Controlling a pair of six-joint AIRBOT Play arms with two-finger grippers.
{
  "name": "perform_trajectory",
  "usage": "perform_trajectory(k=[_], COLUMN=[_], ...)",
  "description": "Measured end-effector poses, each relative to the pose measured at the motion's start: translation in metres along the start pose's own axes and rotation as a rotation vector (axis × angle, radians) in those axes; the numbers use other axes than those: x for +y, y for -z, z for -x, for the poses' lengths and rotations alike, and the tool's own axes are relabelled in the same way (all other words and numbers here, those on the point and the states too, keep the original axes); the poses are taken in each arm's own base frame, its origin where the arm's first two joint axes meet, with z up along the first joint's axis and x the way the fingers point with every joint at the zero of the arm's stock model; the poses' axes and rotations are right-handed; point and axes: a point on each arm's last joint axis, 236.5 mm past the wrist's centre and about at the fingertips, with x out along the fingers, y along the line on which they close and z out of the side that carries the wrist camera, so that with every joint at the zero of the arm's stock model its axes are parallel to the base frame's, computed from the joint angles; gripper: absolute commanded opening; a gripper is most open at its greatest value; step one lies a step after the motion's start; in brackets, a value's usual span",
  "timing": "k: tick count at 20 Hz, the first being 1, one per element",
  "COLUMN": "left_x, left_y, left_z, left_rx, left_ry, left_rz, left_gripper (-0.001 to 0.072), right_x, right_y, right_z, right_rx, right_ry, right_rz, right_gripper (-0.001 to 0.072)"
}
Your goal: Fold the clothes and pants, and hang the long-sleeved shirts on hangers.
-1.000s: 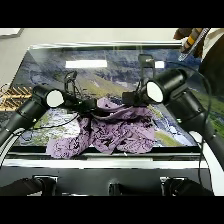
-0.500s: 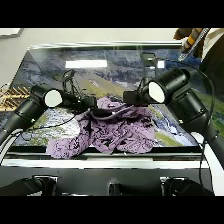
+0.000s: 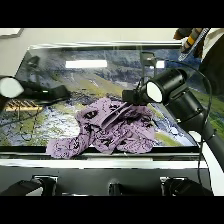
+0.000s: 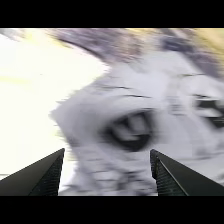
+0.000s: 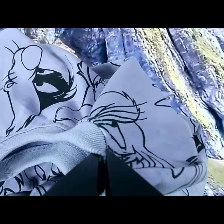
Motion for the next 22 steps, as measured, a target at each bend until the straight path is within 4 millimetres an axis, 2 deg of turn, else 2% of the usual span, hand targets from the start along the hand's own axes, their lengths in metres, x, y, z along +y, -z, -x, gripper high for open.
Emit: perform_trajectory(k=[3,7,9,12,17,19,22], left_x=[0.059,0.116,0.149,0.197,0.261,0.281,0.295], left_y=[-0.008,-0.015,-0.011,0.012,0.06,0.072,0.088], left_z=[0.018,0.032,0.037,0.033,0.017,0.01,-0.004], left_rx=[0.003,-0.008,0.006,0.073,0.136,0.128,0.134], left_ry=[-0.088,-0.169,-0.219,-0.274,-0.324,-0.342,-0.33], left_rz=[-0.057,-0.025,-0.001,0.017,0.074,0.105,0.083], left_gripper=[0.0607,0.0608,0.0608,0.0608,0.0608,0.0608,0.0608], right_x=[0.0,0.0,0.0,-0.001,-0.001,-0.002,-0.003], right_y=[-0.001,0.0,0.001,0.001,0.002,0.003,0.005], right_z=[0.0,0.0,0.0,0.0,0.0,0.0,0.0], right_rx=[-0.002,0.0,0.003,0.005,0.008,0.011,0.021], right_ry=[-0.001,-0.001,0.001,0.002,0.004,0.006,0.013], right_rz=[-0.003,-0.003,-0.003,0.0,0.02,0.024,0.024], right_gripper=[0.0042,0.0042,0.0042,0.0042,0.0042,0.0042,0.0042])
